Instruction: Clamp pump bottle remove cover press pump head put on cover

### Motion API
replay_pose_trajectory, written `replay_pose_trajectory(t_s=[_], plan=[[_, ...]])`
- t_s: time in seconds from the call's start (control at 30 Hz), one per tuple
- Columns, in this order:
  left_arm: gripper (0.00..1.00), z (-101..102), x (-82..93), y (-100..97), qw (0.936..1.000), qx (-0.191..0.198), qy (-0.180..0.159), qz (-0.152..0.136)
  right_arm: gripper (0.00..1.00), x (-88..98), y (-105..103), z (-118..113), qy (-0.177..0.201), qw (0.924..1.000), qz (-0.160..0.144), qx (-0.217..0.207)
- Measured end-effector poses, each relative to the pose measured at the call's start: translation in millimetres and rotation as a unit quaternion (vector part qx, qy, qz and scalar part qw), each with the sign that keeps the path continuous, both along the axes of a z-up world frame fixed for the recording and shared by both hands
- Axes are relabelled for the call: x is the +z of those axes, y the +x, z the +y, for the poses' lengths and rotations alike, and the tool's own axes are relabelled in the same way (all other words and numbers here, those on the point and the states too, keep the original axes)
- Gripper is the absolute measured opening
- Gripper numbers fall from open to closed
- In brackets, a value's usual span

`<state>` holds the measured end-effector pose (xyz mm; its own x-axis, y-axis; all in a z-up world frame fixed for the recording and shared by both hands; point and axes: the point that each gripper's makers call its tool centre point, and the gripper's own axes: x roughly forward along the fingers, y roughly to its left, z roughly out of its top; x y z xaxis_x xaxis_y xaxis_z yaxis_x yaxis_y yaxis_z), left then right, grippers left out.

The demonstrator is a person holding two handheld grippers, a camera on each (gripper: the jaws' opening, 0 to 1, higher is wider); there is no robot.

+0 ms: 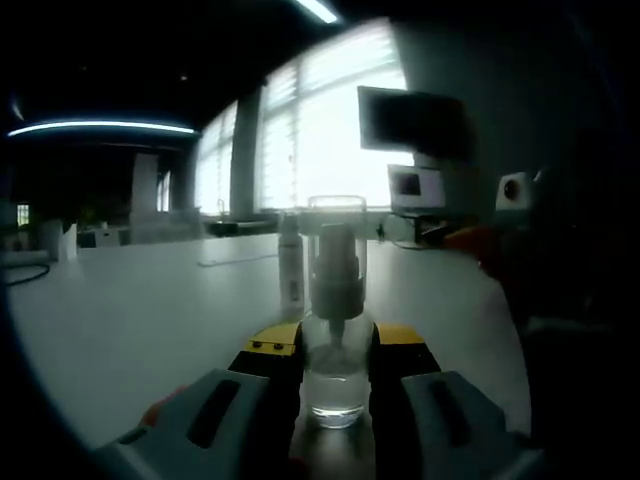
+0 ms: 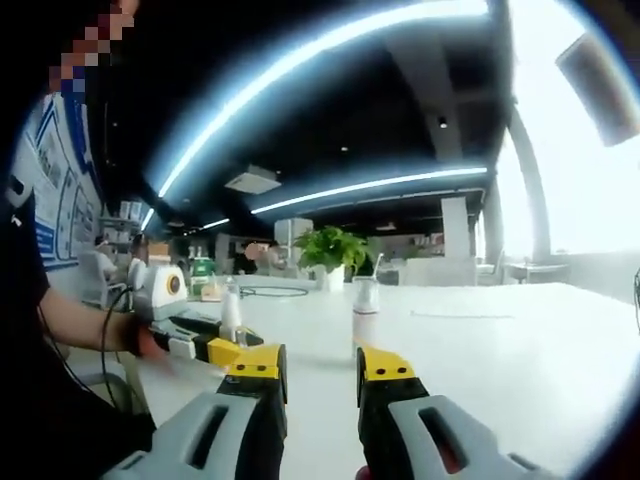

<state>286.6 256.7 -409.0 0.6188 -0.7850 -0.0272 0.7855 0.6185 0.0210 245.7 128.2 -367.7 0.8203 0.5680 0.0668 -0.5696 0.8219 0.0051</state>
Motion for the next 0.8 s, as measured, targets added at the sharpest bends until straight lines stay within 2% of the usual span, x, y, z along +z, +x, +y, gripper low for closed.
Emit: replay_pose_trajectory(t_s=[0.3,0.4,0.47,0.5,0.77,0.8], plan=[[0.16,1,0.2,0.1,1.0,0.003,0.002,-0.003,0.26,-15.4,13,1,0.0,1.0,0.003,0.008],[0.16,0,0.2,0.3,1.0,0.004,0.001,-0.001,0.25,-14.7,18,-4,0.023,0.9997,-0.002,-0.005],[0.16,1,0.2,0.6,1.0,0.004,0.0,0.0,0.24,-12.1,18,-5,0.017,0.9998,-0.008,-0.009],[0.16,1,0.1,0.9,1.0,0.004,0.0,0.0,0.24,-10.6,19,-7,0.03,0.9995,-0.006,-0.009],[0.16,1,0.1,1.4,1.0,0.005,0.001,0.0,0.24,-18.9,19,-1,0.002,1.0,-0.001,0.004],[0.16,2,0.9,2.0,0.9999,0.01,0.008,-0.01,0.24,-19.3,18,-1,0.001,1.0,-0.001,0.006]])
